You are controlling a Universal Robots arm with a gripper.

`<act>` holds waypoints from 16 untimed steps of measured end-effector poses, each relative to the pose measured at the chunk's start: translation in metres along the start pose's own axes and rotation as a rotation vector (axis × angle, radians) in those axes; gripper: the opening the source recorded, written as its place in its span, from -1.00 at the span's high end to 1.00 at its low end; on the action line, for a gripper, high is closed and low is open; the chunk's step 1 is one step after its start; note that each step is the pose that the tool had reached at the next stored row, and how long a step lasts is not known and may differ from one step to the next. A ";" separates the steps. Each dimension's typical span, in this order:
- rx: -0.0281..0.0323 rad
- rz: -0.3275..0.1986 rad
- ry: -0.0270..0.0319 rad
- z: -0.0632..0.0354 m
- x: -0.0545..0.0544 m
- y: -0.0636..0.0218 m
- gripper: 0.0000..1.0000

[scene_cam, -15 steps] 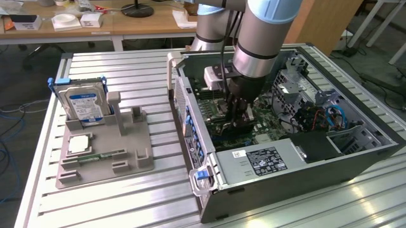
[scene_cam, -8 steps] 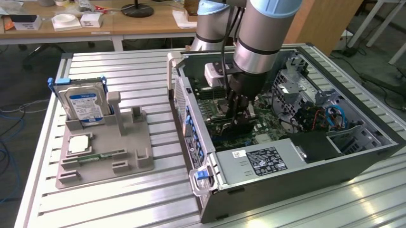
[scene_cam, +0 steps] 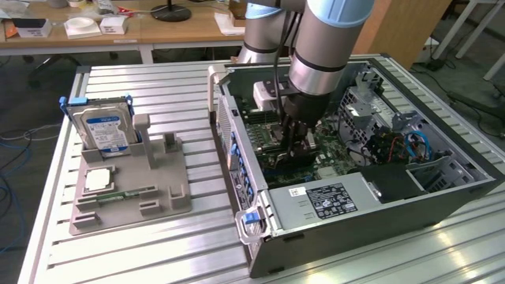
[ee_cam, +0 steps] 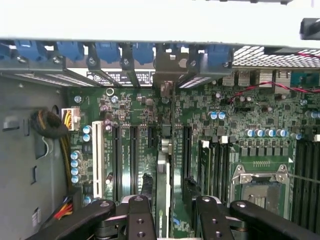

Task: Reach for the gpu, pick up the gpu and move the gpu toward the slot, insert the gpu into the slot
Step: 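Insert the gpu into the slot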

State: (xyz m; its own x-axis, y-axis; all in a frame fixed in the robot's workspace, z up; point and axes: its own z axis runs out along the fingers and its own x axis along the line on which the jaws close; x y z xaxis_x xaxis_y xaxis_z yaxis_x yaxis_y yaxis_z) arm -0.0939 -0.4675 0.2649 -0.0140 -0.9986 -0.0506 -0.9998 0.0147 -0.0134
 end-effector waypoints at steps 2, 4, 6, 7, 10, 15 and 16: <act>0.0000 0.000 0.0000 0.0037 0.000 0.0010 0.24; -0.0001 0.000 0.0001 0.0069 0.000 0.0018 0.24; 0.0000 0.000 0.0000 0.0091 0.000 0.0023 0.24; -0.0001 0.000 0.0001 0.0098 0.000 0.0024 0.24; -0.0001 0.000 0.0001 0.0113 0.001 0.0027 0.24; -0.0001 0.000 -0.0006 0.0175 0.001 0.0049 0.24; -0.0001 0.000 -0.0007 0.0175 0.001 0.0049 0.24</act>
State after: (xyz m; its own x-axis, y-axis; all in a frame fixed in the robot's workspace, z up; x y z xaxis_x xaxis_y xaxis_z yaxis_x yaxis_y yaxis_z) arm -0.0985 -0.4674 0.2474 -0.0139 -0.9986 -0.0513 -0.9998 0.0146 -0.0133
